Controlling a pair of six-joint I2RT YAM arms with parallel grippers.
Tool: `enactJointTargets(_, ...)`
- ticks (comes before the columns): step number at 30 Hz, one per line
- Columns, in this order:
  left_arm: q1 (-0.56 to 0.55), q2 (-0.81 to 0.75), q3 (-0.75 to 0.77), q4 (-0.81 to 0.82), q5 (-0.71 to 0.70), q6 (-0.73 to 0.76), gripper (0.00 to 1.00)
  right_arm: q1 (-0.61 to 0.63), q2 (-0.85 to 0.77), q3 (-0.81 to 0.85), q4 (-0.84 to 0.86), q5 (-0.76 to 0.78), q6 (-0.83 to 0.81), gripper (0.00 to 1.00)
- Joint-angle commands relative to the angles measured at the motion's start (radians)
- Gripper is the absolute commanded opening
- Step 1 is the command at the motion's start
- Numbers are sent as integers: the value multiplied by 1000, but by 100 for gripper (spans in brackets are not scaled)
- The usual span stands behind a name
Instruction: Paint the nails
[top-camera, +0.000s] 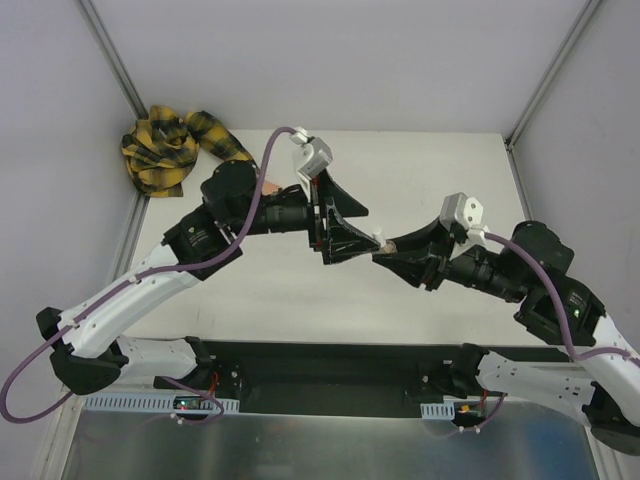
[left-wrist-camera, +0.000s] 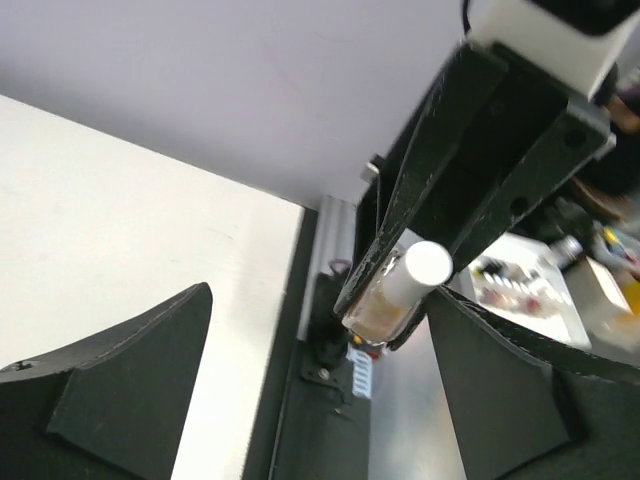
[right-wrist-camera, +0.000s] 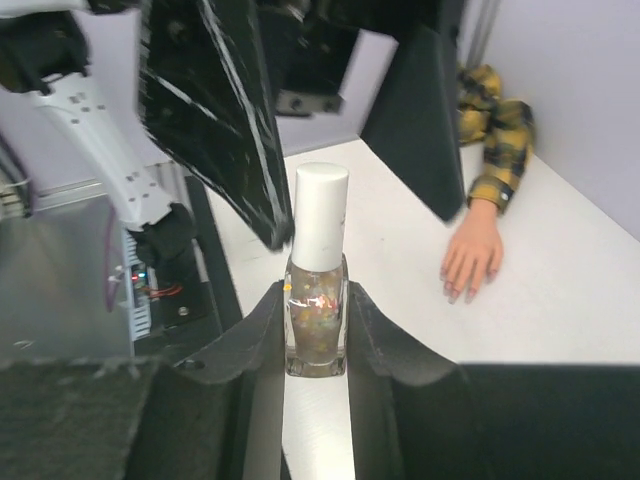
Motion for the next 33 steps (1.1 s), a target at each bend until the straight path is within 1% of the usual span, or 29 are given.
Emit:
enactJointTargets(1,0,-53,48,9,-277,4,81,4,48,60,17,176,-26,0)
enactJointTargets(2,0,-42,56,10,-285,-5,79,5,55,68,19,234,-20,0)
enactJointTargets(4,0,-30,76,8,-288,-14,75,7,73,79,19,260,-12,0)
enactJointTargets(5,0,-22,79,10,-287,-26,74,10,78,88,20,302,-3,0)
enactJointTargets(10,-3,-2,99,10,-261,-51,70,30,99,106,25,348,11,0)
enactJointTargets(12,-3,5,101,10,-264,-55,62,33,104,109,28,352,17,0)
enactJointTargets(21,-1,21,96,13,-250,-88,59,53,110,117,37,342,24,0)
enactJointTargets(23,-3,33,107,16,-235,-101,55,62,113,117,37,344,27,0)
enactJointTargets(27,-3,64,128,22,-172,-129,38,82,111,122,40,345,31,0)
enactJointTargets(28,-3,73,130,23,-152,-137,26,88,110,122,42,352,31,0)
enactJointTargets(29,-3,76,127,26,-112,-141,19,90,110,120,42,355,31,0)
enactJointTargets(30,-3,79,125,32,-75,-144,9,91,108,120,40,356,31,0)
enactJointTargets(31,-1,84,117,45,-36,-151,0,93,104,119,40,353,38,0)
enactJointTargets(32,-3,87,102,84,15,-151,0,93,99,114,42,344,44,0)
enactJointTargets(33,-3,94,96,106,204,-154,0,94,89,111,49,321,47,0)
